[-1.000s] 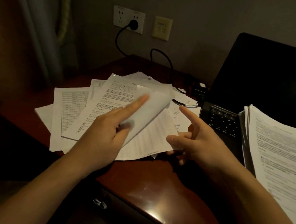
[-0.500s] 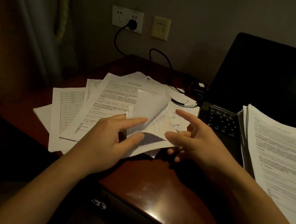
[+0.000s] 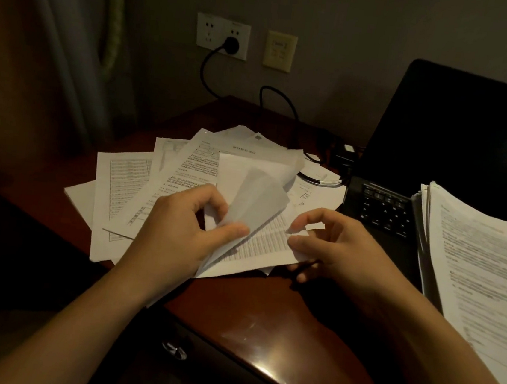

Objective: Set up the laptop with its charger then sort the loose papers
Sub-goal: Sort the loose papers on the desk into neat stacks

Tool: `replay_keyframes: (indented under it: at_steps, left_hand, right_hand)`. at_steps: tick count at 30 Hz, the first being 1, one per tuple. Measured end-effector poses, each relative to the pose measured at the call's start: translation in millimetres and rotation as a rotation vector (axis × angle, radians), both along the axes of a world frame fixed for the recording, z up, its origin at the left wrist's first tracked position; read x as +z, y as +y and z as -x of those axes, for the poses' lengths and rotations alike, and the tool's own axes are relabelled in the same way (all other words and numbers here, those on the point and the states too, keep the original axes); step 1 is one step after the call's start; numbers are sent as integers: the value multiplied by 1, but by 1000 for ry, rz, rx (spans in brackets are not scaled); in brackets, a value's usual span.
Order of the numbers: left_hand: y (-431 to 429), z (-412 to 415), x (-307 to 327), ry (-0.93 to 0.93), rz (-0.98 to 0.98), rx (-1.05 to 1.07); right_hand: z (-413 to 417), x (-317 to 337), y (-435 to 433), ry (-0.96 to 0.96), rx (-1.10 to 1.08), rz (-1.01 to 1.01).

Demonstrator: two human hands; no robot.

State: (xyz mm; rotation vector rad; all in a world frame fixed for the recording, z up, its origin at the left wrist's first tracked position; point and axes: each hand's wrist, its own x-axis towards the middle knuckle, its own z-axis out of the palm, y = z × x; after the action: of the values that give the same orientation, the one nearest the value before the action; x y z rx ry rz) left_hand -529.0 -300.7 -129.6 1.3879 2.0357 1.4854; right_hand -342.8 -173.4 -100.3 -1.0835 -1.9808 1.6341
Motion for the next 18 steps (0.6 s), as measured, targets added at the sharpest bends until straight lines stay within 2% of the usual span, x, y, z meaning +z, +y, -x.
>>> replay_keyframes:
  at_steps: [3,8,12,18]
  left_hand:
    - [1,1,1,57,-8,-59]
    - [2,0,1,285,-26,-157]
    - [3,1,-3,248,36,-149]
    - [1,-2,2,346,176,-180]
  right_hand:
    - [-1,0,-2,-12,33,-43]
    - [0,1,-2,19,12,-48]
    - [3,0,-4,42,-15,-32]
    - [4,-6,-3,24,-81,-151]
